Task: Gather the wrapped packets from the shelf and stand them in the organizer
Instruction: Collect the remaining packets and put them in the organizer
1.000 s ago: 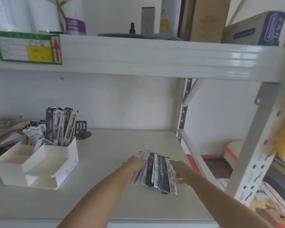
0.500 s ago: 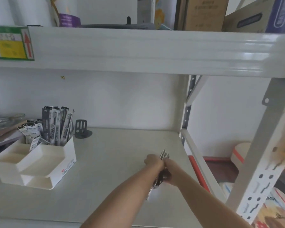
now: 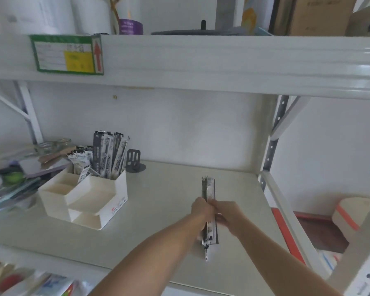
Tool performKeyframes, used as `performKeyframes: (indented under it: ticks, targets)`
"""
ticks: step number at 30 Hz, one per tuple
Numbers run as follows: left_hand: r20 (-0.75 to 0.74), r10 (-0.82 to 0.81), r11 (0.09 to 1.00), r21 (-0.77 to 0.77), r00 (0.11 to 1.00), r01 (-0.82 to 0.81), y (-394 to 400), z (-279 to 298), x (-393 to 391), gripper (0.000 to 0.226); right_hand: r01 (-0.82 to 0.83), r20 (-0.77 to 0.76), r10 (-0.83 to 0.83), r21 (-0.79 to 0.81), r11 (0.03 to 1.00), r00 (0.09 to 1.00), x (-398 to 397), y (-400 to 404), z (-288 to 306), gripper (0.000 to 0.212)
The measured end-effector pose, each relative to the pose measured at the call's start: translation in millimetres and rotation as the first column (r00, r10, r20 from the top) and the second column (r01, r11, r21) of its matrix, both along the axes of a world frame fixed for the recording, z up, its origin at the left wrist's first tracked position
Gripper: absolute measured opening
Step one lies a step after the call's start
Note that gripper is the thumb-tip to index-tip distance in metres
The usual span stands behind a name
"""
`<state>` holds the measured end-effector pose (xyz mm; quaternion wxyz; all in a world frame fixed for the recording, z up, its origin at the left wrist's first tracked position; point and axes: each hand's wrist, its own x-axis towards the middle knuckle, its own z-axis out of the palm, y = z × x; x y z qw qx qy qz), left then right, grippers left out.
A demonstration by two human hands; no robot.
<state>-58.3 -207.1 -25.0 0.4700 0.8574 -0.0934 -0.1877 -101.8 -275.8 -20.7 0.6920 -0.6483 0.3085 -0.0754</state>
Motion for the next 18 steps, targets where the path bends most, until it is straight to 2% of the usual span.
performKeyframes:
  ticks: [3,7,9,12,15,17,18]
  targets:
    - [0.116,0.016,0.991,-0.136,0.993,0.000,37,18,21,0.049,-0.090,0.106,0.100,-0.102,0.991,0.989,12,29,32,0.030]
    - [0.262,0.092,0.949,-0.315,0.961,-0.005,104,65,48,0.033,-0.181,0.270,0.255,-0.271,0.945,0.929,35,84,81,0.003]
    - [0.322,0.149,0.921,-0.390,0.935,-0.012,142,90,59,0.030,-0.134,0.324,0.275,-0.397,0.908,0.905,51,116,103,0.011]
    - [0.352,0.198,0.893,-0.450,0.915,-0.021,200,121,81,0.036,-0.066,0.384,0.303,-0.521,0.851,0.872,70,170,130,0.036]
    - [0.391,0.186,0.888,-0.459,0.901,0.016,261,145,106,0.033,-0.142,0.326,0.431,-0.636,0.759,0.841,92,222,141,0.035]
    - [0.400,0.144,0.900,-0.434,0.905,0.049,293,152,118,0.016,-0.299,0.155,0.570,-0.725,0.621,0.807,106,245,139,0.027]
    - [0.410,0.120,0.906,-0.418,0.904,0.069,309,153,126,0.019,-0.361,0.061,0.600,-0.749,0.556,0.798,117,259,135,0.019]
